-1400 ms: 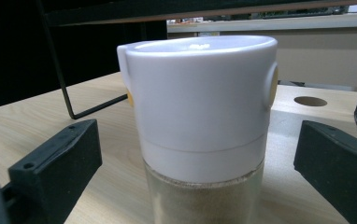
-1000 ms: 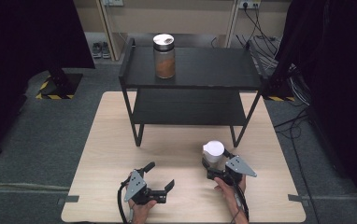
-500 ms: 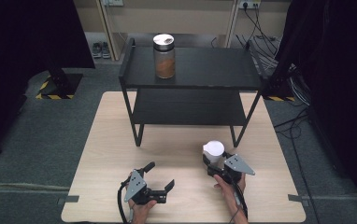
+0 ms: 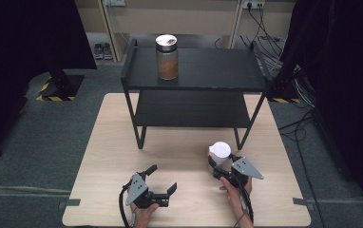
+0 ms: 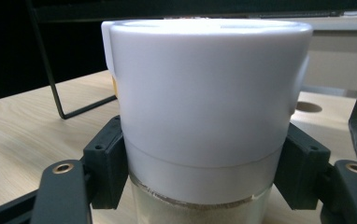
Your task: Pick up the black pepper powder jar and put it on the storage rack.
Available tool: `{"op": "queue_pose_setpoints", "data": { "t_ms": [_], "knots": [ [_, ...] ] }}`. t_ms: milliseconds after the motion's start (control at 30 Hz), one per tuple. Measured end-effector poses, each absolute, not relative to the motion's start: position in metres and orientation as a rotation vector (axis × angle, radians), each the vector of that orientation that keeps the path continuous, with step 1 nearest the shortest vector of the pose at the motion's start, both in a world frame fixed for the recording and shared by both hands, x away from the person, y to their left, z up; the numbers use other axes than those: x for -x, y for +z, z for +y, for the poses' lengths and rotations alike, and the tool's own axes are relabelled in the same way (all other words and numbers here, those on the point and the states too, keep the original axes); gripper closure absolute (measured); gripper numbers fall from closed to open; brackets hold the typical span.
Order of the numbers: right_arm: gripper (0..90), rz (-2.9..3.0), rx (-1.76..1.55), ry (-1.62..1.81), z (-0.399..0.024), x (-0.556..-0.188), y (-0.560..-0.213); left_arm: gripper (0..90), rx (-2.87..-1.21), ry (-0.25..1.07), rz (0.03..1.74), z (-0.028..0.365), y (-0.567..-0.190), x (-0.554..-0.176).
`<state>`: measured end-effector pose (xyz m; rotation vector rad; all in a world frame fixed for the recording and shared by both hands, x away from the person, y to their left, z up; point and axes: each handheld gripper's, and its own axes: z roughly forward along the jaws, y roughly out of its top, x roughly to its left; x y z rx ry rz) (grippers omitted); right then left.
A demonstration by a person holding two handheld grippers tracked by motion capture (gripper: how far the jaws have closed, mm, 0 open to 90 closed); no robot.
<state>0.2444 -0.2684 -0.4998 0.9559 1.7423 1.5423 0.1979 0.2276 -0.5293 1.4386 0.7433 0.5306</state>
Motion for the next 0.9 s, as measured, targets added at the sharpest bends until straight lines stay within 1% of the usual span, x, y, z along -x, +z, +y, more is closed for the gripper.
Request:
{"op": "queue_pose_setpoints", "data": {
  "t_ms": [900],
  "knots": [
    [30.4,1.751,-0.886,1.579,-0.27,-0.237,-0.467,0.4,-1.432,0.532,0.753,0.228,-0.53,-0.197]
  ]
}}
